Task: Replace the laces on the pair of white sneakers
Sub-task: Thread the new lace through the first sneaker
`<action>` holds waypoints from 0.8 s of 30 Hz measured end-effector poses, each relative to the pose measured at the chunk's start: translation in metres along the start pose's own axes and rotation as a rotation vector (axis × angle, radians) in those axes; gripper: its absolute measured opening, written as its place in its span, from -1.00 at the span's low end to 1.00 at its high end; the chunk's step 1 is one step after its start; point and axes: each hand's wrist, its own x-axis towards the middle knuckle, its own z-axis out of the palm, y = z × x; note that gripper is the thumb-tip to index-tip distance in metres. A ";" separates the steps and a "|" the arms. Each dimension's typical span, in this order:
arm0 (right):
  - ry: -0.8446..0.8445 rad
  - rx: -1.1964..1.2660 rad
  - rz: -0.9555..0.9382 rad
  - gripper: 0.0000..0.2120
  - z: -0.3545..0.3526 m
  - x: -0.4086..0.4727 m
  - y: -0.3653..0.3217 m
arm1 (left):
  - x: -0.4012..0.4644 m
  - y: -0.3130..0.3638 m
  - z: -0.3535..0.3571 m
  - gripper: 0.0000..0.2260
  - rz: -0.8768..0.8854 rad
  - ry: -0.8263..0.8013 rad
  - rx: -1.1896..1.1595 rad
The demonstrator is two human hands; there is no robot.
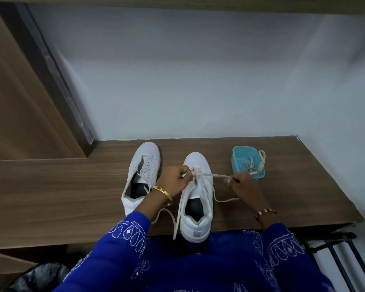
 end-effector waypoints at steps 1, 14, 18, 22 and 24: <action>-0.015 0.013 -0.018 -0.84 0.000 -0.002 -0.001 | 0.000 -0.001 0.001 -0.74 -0.001 -0.010 0.023; -0.071 0.193 -0.162 -0.91 0.028 -0.011 -0.027 | -0.003 0.006 0.013 -0.57 -0.038 -0.034 0.125; -0.118 0.172 -0.134 -0.88 0.028 -0.012 -0.024 | -0.007 0.004 0.015 -0.57 -0.055 -0.048 0.141; -0.124 0.211 -0.133 -0.92 0.036 -0.016 -0.032 | -0.009 0.010 0.023 -0.61 -0.049 -0.053 0.140; -0.119 0.301 -0.075 -0.91 0.037 -0.017 -0.033 | -0.009 0.008 0.024 -0.64 -0.082 0.015 0.121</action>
